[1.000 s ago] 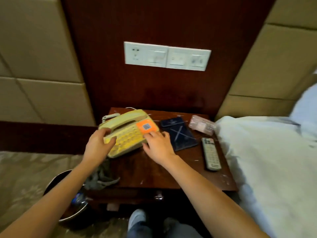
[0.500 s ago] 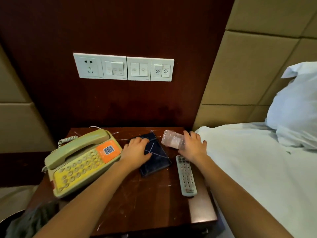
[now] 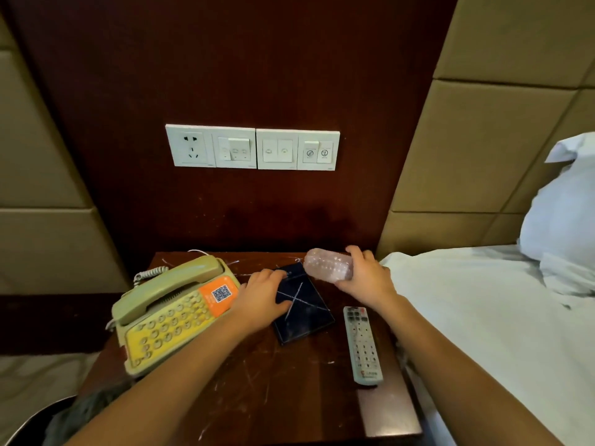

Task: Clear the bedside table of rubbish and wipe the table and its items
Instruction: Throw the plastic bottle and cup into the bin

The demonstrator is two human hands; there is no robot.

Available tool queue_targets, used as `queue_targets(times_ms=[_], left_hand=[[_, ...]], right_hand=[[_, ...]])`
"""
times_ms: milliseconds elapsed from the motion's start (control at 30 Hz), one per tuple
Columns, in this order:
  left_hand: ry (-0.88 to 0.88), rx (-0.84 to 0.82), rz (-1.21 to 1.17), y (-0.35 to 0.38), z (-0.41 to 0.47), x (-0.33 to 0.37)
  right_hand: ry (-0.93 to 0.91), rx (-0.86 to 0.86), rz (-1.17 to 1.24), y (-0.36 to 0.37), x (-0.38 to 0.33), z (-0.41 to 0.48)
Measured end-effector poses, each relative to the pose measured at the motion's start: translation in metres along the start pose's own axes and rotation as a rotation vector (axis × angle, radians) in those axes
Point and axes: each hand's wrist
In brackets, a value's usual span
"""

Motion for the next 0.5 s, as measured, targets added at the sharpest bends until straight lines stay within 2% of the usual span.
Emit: queue_targets(times_ms=[133,300,500], left_hand=[[0.02,0.074,-0.037,-0.022,-0.02,0.011],[0.036,0.187,-0.105,-0.054,-0.057,0.008],[-0.01,0.306,-0.305,-0.063,-0.116,-0.046]], right_hand=[[-0.111,-0.018,0.124,-0.026,-0.048,-0.019],[-0.212,-0.107,0.139,-0.045,-0.114,-0.049],[-0.363,-0.243,0.343,-0.033,-0.193,-0.085]])
Point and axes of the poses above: each hand's wrist, its own z-axis towards the middle knuckle, its own y-axis out of the palm, x = y × z, and after that the axes turned 10 degrees about -x, right-handed
